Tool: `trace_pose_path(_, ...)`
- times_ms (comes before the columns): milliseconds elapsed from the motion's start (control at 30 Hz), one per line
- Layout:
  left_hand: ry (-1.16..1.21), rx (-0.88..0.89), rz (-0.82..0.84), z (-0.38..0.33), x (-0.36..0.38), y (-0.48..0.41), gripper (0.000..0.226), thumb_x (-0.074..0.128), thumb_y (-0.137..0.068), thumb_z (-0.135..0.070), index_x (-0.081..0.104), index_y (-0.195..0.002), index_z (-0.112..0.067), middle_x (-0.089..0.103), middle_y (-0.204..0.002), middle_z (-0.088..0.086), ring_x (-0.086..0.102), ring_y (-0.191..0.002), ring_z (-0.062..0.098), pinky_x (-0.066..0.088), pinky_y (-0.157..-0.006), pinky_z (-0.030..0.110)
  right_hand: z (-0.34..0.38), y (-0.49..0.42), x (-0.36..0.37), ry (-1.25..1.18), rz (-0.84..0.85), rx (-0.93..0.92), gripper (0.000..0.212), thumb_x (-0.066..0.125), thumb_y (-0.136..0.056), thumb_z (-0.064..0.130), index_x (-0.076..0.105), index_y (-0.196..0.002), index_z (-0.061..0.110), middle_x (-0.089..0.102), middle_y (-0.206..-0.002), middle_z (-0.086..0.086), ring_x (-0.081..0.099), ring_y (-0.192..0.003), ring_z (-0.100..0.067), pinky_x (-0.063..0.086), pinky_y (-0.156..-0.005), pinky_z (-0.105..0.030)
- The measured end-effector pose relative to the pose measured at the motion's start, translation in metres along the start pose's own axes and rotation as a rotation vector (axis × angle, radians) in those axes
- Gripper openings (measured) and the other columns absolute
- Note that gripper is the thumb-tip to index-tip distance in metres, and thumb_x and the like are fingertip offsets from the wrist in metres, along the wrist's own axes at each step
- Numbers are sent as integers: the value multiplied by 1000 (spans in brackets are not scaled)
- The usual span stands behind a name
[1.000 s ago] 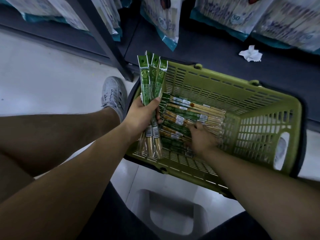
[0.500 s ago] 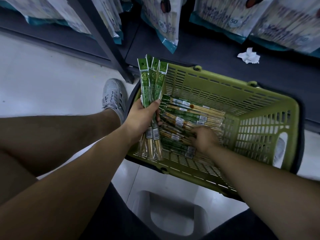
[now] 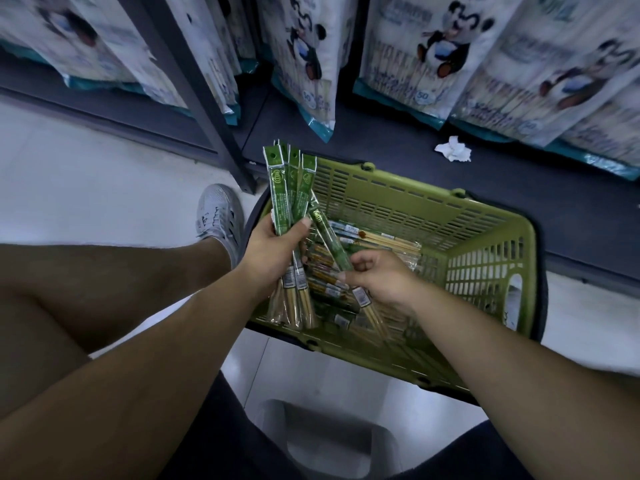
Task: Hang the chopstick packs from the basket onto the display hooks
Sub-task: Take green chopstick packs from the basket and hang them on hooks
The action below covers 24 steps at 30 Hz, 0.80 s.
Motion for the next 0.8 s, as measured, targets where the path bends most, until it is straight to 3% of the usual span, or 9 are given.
trace_pose_path(100,-19,38,0,-7,2,3,29,73,-96,-28,66,-122,-16,78,-111,1,75,-100,20,61,-80,36,4,11,-13,-63,-26,-10,23,85,-80,18,70,-96,28,73,-99,4,69,-92,-12,53,-85,-26)
trace_pose_path(167,5,61,-6,-10,5,6,31,72,-97,-27,65,-124,-15,78,-111,0,76,-95,13,61,-74,29,11,15,-16,-122,-62,-39,28,85,-80,18,68,-101,27,72,-101,4,69,-95,-10,54,-86,-25)
trace_pose_path(267,-14,107,-14,-14,8,10,32,73,-96,-28,64,-126,-18,78,-112,-6,75,-98,8,60,-72,22,28,17,-15,-134,-135,-127,31,85,-81,18,66,-103,29,69,-100,10,66,-91,-4,50,-77,-11)
trace_pose_path(367,-1,139,86,-18,18,13,44,79,-89,-30,62,-128,-17,76,-118,-3,73,-109,15,59,-88,33,42,21,-10,-61,-152,-196,36,86,-79,25,69,-111,25,69,-101,12,65,-92,0,49,-80,-12)
trace_pose_path(433,-24,130,125,-20,25,15,73,87,-79,-40,55,-138,-11,71,-130,6,67,-122,22,54,-102,44,50,25,-5,-48,-145,-230,45,88,-76,28,70,-116,21,70,-98,13,66,-86,5,51,-77,-13)
trace_pose_path(533,-60,90,131,-21,33,18,97,89,-66,-51,50,-144,-11,62,-142,11,61,-130,27,48,-110,51,59,27,2,-59,-132,-290,31,90,-73,25,69,-96,23,70,-84,8,66,-72,0,52,-66,-16)
trace_pose_path(600,-60,67,119,-19,33,17,86,87,-71,-46,53,-141,-9,64,-138,13,65,-125,27,51,-107,53,61,25,6,-114,-112,-306,26,89,-74,21,69,-89,21,72,-79,4,67,-70,-4,53,-65,-19)
trace_pose_path(667,-48,88,83,-19,28,14,51,81,-86,-29,62,-128,-9,73,-122,11,72,-112,26,55,-102,54,57,20,6,-134,-96,-286,16,86,-80,27,73,-89,24,77,-81,5,69,-69,-3,52,-62,-16)
trace_pose_path(800,-88,104,18,-19,5,5,24,70,-98,-24,66,-118,-13,76,-110,14,72,-107,30,53,-103,57,21,-5,-7,189,-163,-169,8,77,-89,33,73,-86,26,76,-85,4,69,-76,-10,55,-71,-26)
Point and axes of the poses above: each hand's wrist, its own y-axis away from the middle knuckle, its own x-axis out of the palm, z = x × y, the point moved 6 cm from there along -y, towards the middle knuckle
